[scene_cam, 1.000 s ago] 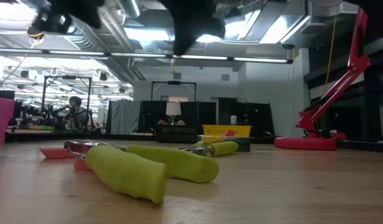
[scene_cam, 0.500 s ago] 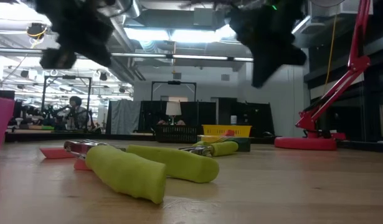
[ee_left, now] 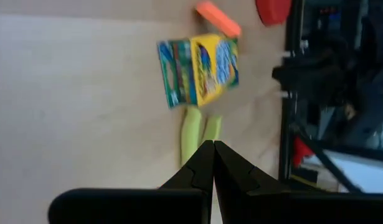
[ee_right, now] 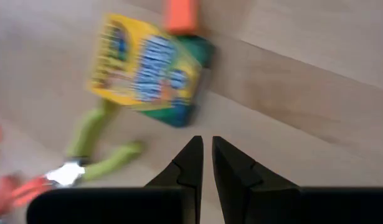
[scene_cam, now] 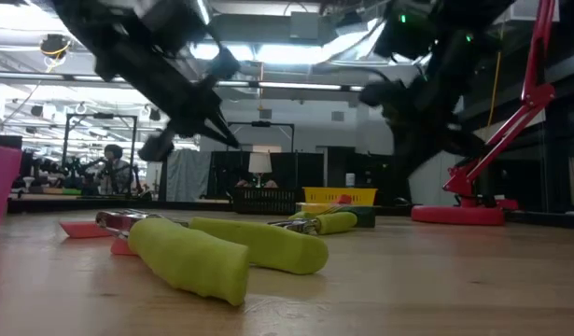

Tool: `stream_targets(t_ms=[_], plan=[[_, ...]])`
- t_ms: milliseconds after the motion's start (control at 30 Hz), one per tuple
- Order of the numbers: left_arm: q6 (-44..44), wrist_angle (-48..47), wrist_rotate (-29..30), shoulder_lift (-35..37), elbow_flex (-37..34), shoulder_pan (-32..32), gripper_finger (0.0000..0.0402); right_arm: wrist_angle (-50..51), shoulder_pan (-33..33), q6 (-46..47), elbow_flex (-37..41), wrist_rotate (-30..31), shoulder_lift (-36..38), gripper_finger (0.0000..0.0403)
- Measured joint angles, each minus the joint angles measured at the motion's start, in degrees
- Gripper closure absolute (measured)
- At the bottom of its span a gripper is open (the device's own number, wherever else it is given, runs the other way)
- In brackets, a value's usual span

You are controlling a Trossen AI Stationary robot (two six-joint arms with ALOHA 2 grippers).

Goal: Pick & Place School Supplies
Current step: Put the crayon box into the red bin

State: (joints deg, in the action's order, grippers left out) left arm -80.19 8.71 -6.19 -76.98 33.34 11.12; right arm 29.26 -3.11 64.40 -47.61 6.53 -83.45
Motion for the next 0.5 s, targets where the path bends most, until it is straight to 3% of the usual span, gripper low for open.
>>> stream_targets(t_ms=[333,500], plan=[[3.5,3.4,-6.0,-15.4,8.4,2.5,0.0398,-9.3,-3.7,-1.4,6.5,-3.5,0.0,0.0364],[7.8,3.1,-6.6,-18.1,10.6,3.4,0.0398,-13.0,-4.4,-1.9,7.0,-5.1,0.0,0.0364]])
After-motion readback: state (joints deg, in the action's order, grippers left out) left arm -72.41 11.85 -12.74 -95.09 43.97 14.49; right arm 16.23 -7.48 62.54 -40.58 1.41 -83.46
